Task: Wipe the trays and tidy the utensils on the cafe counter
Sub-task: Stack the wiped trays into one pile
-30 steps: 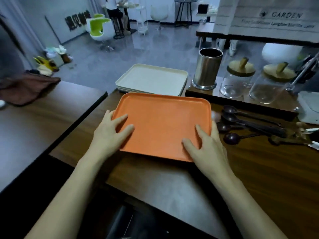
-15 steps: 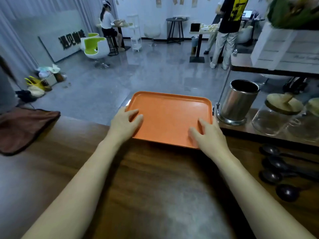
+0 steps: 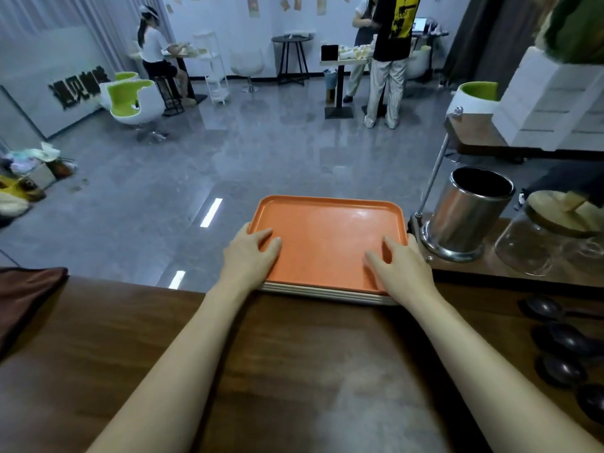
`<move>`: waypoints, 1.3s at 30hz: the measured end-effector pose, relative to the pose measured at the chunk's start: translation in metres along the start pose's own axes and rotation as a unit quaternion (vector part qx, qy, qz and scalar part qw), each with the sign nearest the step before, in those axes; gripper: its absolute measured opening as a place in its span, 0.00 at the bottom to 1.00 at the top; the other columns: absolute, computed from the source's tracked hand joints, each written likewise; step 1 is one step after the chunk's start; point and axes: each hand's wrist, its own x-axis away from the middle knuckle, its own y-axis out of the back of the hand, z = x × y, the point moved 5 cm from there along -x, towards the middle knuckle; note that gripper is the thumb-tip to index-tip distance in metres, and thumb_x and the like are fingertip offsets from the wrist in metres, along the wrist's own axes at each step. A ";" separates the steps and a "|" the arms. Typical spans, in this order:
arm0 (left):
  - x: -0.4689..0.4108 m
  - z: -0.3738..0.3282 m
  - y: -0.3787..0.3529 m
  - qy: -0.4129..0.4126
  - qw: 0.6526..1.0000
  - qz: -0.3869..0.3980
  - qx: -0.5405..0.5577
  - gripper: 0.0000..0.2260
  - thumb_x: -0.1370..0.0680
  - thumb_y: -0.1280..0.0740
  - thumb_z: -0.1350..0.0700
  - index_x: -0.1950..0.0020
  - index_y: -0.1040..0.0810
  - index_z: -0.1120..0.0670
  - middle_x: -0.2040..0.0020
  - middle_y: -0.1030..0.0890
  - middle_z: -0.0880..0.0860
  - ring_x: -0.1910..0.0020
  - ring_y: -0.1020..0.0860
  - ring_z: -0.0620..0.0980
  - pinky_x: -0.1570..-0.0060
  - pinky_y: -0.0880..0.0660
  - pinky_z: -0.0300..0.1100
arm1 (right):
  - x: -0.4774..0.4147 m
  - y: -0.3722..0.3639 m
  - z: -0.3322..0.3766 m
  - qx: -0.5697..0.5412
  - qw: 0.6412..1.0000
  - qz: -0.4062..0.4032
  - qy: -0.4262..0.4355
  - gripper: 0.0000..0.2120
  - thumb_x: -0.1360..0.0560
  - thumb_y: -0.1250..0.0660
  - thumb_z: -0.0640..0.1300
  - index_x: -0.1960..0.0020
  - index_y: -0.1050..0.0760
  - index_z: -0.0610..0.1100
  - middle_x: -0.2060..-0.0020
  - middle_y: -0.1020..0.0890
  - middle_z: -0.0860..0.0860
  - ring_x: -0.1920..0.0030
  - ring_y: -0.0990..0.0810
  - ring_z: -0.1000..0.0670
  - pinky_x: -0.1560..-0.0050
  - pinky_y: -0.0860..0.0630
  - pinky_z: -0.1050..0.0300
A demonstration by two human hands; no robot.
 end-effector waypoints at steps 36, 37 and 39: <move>0.288 -0.250 -0.153 -0.270 0.936 0.164 0.154 0.22 0.19 0.34 0.41 0.25 0.31 0.40 0.31 0.24 0.38 0.33 0.26 0.38 0.32 0.30 0.41 | 0.225 0.154 -0.266 -0.217 0.968 -0.105 0.066 0.23 0.20 0.32 0.51 0.25 0.30 0.55 0.29 0.28 0.62 0.28 0.31 0.62 0.27 0.30 0.52; 0.303 -0.269 -0.163 -0.278 0.930 0.182 0.159 0.24 0.19 0.35 0.39 0.24 0.32 0.39 0.31 0.24 0.38 0.32 0.27 0.37 0.31 0.30 0.41 | 0.237 0.167 -0.287 -0.206 0.971 -0.106 0.059 0.24 0.20 0.33 0.52 0.25 0.30 0.56 0.28 0.29 0.62 0.28 0.32 0.62 0.27 0.31 0.52; 0.332 -0.306 -0.184 -0.288 0.920 0.211 0.165 0.26 0.20 0.35 0.37 0.23 0.35 0.37 0.29 0.25 0.38 0.31 0.28 0.37 0.30 0.30 0.43 | 0.259 0.192 -0.328 -0.188 0.975 -0.111 0.040 0.24 0.20 0.34 0.53 0.24 0.32 0.58 0.27 0.31 0.62 0.27 0.34 0.62 0.26 0.32 0.52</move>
